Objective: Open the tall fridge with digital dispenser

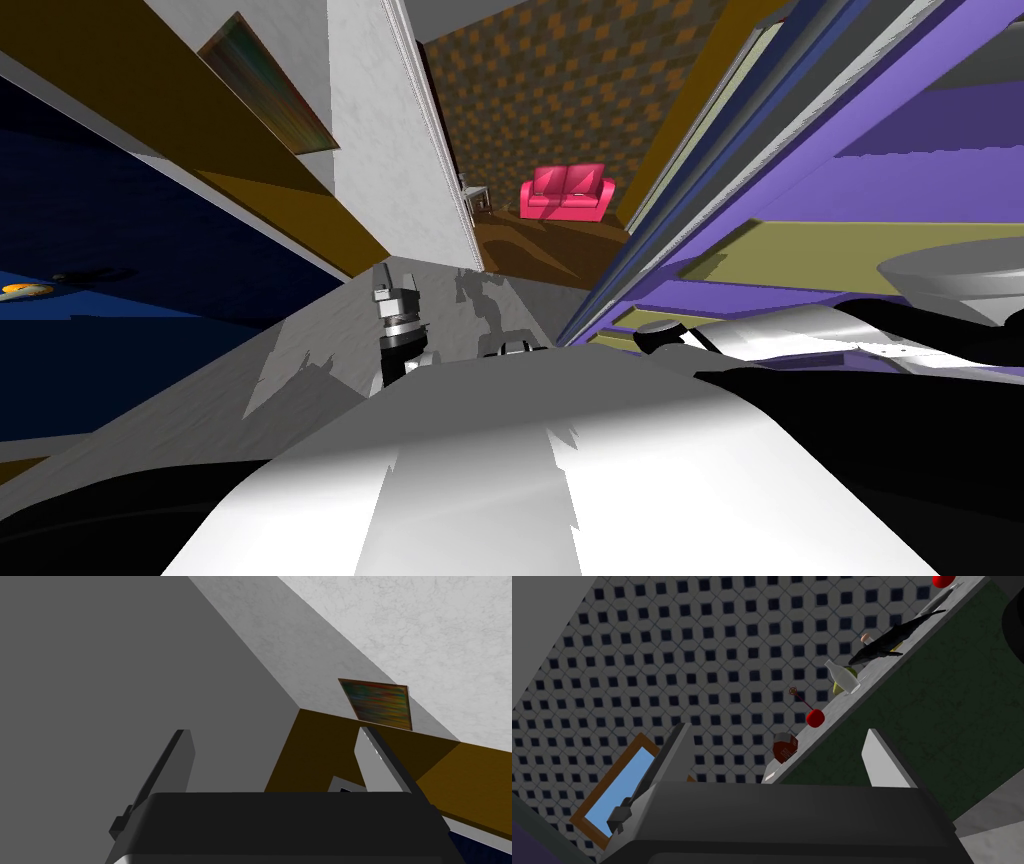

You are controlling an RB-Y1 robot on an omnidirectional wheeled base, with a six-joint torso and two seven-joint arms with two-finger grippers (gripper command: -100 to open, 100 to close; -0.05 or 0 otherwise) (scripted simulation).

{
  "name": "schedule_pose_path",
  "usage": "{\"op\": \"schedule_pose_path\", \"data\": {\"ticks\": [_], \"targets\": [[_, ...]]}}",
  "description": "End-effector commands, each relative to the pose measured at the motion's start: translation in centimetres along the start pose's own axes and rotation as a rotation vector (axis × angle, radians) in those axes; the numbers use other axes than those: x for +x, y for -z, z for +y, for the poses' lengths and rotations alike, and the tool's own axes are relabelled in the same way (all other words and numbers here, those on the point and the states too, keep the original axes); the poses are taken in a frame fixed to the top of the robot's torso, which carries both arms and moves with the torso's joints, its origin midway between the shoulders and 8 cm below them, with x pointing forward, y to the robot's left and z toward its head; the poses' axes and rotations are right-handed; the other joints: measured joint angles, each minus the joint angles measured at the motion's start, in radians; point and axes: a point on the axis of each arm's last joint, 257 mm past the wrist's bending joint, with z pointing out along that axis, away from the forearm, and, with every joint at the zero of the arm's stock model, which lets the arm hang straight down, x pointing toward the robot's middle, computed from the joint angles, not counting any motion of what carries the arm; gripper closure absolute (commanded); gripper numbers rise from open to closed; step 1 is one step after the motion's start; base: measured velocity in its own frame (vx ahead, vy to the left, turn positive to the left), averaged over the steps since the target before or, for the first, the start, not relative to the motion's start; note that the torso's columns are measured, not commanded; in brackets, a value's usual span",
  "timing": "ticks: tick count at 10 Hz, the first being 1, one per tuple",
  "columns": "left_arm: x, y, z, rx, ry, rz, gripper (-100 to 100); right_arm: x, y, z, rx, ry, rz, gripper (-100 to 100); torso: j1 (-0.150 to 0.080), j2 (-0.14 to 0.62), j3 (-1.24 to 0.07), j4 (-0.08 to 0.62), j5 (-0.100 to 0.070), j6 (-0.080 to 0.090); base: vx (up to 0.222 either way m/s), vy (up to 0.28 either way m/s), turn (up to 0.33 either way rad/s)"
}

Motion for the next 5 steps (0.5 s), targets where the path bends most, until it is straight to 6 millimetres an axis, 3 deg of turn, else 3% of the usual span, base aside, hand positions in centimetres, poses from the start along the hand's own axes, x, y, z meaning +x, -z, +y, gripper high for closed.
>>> {"op": "schedule_pose_path", "data": {"ticks": [1, 5], "targets": [[0.00, 0.00, 0.00, 0.000, 0.000, 0.000, 0, -0.01, 0.00, 0.01, 0.000, 0.000, 0.000, 0, 0.000, 0.000, 0.000, 0.000, 0.000, 0.000, 0.000, 0.000, 0.000], [0.00, 0.00, 0.00, 0.000, 0.000, 0.000, 0, -0.01, 0.00, 0.01, 0.000, 0.000, 0.000, 0, 0.000, -0.001, 0.000, 0.000, 0.000, 0.000, 0.000, 0.000, 0.000]]}}
